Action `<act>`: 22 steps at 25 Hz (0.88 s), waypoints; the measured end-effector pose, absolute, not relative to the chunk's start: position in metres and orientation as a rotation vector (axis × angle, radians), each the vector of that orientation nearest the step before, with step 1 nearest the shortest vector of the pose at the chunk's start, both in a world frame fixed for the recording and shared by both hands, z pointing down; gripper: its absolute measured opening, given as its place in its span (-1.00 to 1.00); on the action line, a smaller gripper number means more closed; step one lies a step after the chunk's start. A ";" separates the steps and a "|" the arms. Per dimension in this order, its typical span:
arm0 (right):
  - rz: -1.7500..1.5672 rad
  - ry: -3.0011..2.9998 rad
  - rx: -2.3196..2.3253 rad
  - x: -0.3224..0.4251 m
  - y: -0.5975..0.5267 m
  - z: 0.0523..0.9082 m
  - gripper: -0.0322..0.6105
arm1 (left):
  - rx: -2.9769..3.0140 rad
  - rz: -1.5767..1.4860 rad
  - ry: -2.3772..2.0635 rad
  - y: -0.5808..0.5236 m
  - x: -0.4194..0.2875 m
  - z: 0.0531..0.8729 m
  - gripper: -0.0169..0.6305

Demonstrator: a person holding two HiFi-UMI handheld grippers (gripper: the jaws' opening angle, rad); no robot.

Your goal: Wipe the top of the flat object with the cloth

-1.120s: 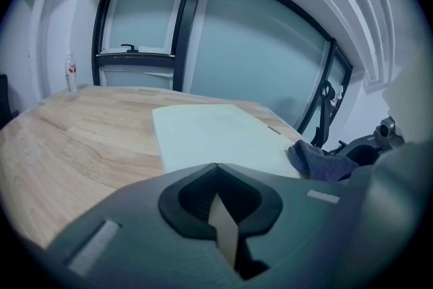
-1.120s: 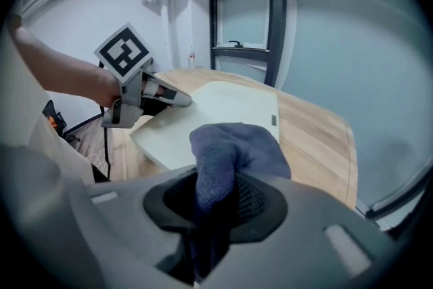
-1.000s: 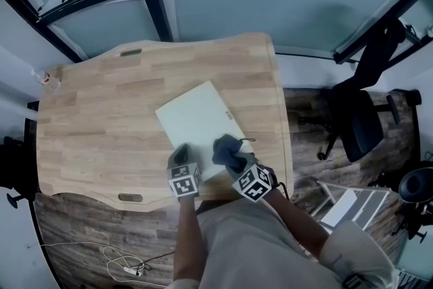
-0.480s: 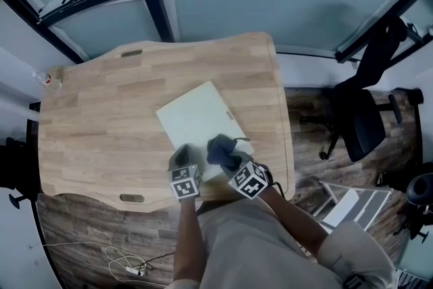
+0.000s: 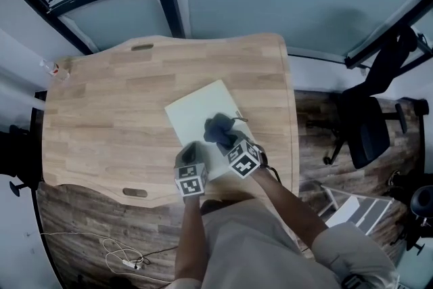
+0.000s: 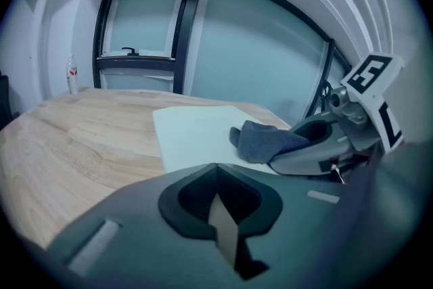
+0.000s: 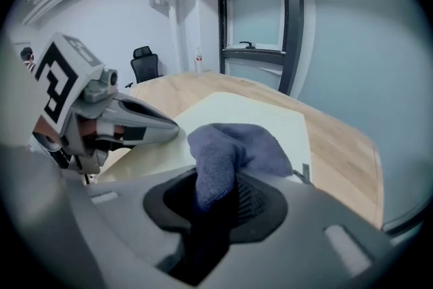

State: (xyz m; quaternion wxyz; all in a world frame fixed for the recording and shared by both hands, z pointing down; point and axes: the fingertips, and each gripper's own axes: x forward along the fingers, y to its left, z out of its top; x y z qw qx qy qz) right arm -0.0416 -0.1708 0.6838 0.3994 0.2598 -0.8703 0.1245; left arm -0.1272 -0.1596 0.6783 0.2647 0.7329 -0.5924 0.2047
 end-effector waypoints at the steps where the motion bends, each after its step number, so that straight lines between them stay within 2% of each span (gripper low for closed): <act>1: 0.307 -2.203 0.668 -0.045 -0.179 0.684 -0.57 | 1.983 0.560 -1.606 -0.160 -0.127 0.678 -0.92; 22: 0.247 -2.200 0.725 -0.102 -0.312 0.682 -0.57 | 1.965 0.552 -1.586 -0.163 -0.130 0.681 -0.92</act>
